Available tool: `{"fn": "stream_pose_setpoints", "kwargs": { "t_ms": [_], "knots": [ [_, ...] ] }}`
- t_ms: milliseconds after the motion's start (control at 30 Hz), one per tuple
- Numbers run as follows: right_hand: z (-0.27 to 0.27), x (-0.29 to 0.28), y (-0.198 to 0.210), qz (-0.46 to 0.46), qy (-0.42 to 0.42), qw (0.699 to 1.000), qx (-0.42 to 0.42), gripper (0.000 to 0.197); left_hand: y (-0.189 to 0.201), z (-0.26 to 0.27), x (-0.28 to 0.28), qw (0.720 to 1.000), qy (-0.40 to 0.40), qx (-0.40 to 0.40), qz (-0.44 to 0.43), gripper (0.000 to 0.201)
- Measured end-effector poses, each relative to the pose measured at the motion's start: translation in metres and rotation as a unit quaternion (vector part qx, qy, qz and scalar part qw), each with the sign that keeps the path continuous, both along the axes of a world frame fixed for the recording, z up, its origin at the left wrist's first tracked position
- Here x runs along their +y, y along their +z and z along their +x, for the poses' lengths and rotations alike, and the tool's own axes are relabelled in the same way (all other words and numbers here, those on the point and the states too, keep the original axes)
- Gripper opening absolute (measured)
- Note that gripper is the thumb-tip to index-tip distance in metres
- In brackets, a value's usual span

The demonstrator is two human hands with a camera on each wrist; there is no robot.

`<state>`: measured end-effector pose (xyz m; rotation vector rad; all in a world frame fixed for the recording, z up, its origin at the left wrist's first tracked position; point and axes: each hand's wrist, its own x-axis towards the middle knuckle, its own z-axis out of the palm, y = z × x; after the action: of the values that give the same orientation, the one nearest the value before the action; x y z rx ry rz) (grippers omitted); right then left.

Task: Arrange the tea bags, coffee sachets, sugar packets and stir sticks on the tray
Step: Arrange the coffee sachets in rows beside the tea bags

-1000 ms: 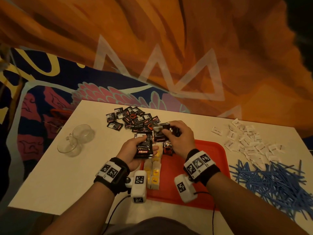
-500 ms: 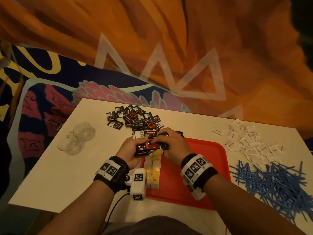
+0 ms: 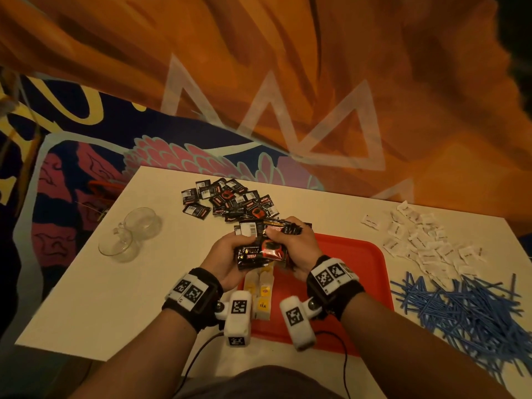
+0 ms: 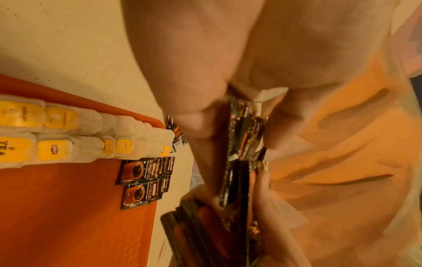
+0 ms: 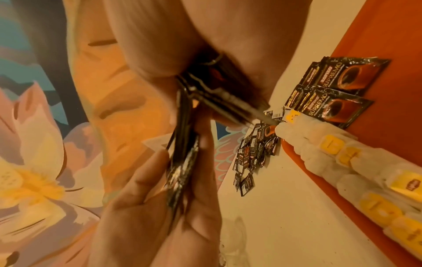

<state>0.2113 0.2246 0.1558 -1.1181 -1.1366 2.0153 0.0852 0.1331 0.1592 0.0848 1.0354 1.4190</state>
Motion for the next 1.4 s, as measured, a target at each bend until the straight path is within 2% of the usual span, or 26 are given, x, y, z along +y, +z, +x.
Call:
{"fn": "stream_pose_setpoints", "kwargs": {
  "t_ms": [67,167,300,400,533,600,700,800,900,967,1033,1133,1167,1233,1300,1367,1400],
  "knots": [
    [0.003,0.001,0.002,0.014,-0.033,0.999,0.006,0.019,-0.001,-0.002,0.001,1.0,0.017,-0.009,-0.023,0.051],
    [0.008,0.004,0.002,0.007,-0.066,0.998,0.0,0.024,0.001,-0.004,0.001,1.0,0.005,0.021,-0.005,0.03],
    [0.01,0.01,0.004,-0.009,-0.094,0.995,0.035,0.035,0.0,-0.003,0.0,0.998,-0.012,0.058,0.009,0.027],
    [0.01,0.012,0.003,0.073,-0.027,0.996,-0.038,0.024,0.0,-0.002,0.0,0.997,-0.017,0.075,0.012,0.03],
    [0.007,0.01,-0.001,0.183,0.083,0.97,-0.135,0.023,0.0,0.002,0.001,0.994,-0.024,0.105,0.018,0.034],
    [0.005,0.007,0.001,0.198,0.099,0.965,-0.139,0.014,0.0,0.004,0.001,0.994,-0.026,0.105,0.011,0.033],
    [0.005,0.008,0.001,0.227,0.062,0.963,-0.129,0.013,0.001,0.005,0.002,0.995,-0.029,0.089,-0.028,0.033],
    [0.007,0.011,0.001,0.33,0.015,0.935,-0.132,0.013,0.001,0.003,0.002,0.996,-0.03,0.06,-0.062,0.048],
    [0.009,0.009,0.009,0.434,0.0,0.893,-0.121,0.033,0.001,0.0,0.004,0.997,-0.016,0.006,-0.076,0.061],
    [0.011,0.006,0.012,0.498,0.044,0.855,-0.136,0.033,0.002,-0.002,0.004,0.998,-0.004,-0.024,-0.066,0.061],
    [0.014,0.004,0.01,0.544,0.132,0.81,-0.178,0.035,0.005,-0.003,0.004,0.998,0.005,-0.047,-0.042,0.05],
    [0.018,0.001,0.004,0.543,0.228,0.76,-0.274,0.038,0.008,-0.001,0.004,0.999,-0.009,-0.033,-0.032,0.03],
    [0.018,0.0,0.003,0.53,0.241,0.76,-0.288,0.038,0.007,-0.001,0.004,0.999,-0.013,-0.013,-0.039,0.026],
    [0.018,-0.002,0.002,0.496,0.244,0.789,-0.268,0.041,0.004,-0.002,0.003,0.998,-0.013,0.029,-0.057,0.027],
    [0.019,-0.003,0.002,0.432,0.195,0.854,-0.214,0.044,0.001,-0.002,0.002,0.997,-0.01,0.049,-0.067,0.033],
    [0.02,-0.002,0.006,0.306,0.118,0.933,-0.146,0.037,-0.001,-0.002,0.002,0.996,-0.001,0.056,-0.066,0.032],
    [0.02,-0.003,0.008,0.23,0.093,0.962,-0.11,0.03,-0.001,-0.002,0.001,0.997,0.001,0.057,-0.06,0.031]
  ]
}}
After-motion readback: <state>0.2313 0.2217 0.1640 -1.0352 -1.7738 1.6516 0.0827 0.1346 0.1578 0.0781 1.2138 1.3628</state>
